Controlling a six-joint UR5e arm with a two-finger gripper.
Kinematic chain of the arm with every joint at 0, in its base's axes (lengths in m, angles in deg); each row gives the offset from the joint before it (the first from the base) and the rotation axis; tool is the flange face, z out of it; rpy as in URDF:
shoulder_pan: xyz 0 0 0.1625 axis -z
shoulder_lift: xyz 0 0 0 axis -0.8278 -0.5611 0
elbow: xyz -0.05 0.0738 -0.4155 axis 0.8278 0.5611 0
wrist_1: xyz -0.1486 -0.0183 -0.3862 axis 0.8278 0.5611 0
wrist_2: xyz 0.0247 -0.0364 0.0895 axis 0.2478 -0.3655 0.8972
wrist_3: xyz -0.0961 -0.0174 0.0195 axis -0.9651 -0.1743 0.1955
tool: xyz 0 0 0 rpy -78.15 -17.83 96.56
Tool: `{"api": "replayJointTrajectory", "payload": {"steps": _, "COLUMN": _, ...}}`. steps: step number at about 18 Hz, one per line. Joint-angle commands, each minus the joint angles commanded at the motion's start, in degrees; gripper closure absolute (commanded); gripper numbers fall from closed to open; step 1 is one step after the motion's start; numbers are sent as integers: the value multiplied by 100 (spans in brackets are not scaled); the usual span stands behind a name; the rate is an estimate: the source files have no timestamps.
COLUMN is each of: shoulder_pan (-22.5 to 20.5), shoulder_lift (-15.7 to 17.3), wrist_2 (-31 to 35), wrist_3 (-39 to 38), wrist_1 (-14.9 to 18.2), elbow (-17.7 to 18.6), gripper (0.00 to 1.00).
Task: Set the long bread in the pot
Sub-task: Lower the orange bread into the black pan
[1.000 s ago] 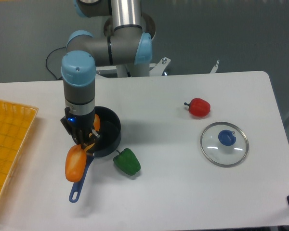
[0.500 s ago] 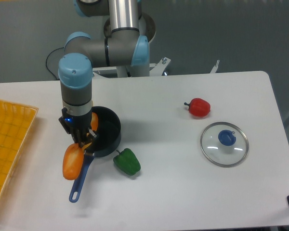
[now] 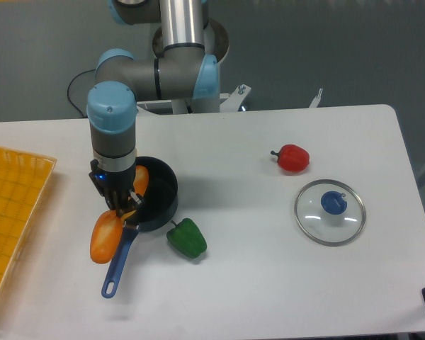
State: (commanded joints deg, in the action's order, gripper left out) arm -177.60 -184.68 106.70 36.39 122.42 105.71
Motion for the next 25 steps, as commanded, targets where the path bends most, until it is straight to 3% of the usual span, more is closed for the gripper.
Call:
{"api": "replayJointTrajectory", "payload": {"steps": 12, "shoulder_pan": 0, "shoulder_lift": 18, "wrist_2": 9, "wrist_3": 246, "wrist_1": 0, "elbow": 114, "gripper": 81}}
{"api": "replayJointTrajectory", "payload": {"steps": 13, "shoulder_pan": -9, "shoulder_lift": 18, "wrist_2": 0, "wrist_3": 246, "wrist_1": 0, "elbow": 114, "gripper": 72}}
{"api": "replayJointTrajectory", "payload": {"steps": 14, "shoulder_pan": -9, "shoulder_lift": 9, "wrist_2": 9, "wrist_3": 255, "wrist_1": 9, "elbow": 97, "gripper": 56}}
{"api": "replayJointTrajectory", "payload": {"steps": 15, "shoulder_pan": -17, "shoulder_lift": 9, "wrist_2": 9, "wrist_3": 255, "wrist_1": 9, "elbow": 79, "gripper": 31}}
{"api": "replayJointTrajectory", "payload": {"steps": 16, "shoulder_pan": -26, "shoulder_lift": 9, "wrist_2": 17, "wrist_3": 255, "wrist_1": 9, "elbow": 53, "gripper": 0}}
{"api": "replayJointTrajectory", "payload": {"steps": 25, "shoulder_pan": -44, "shoulder_lift": 18, "wrist_2": 123, "wrist_3": 246, "wrist_1": 26, "elbow": 0, "gripper": 0}}
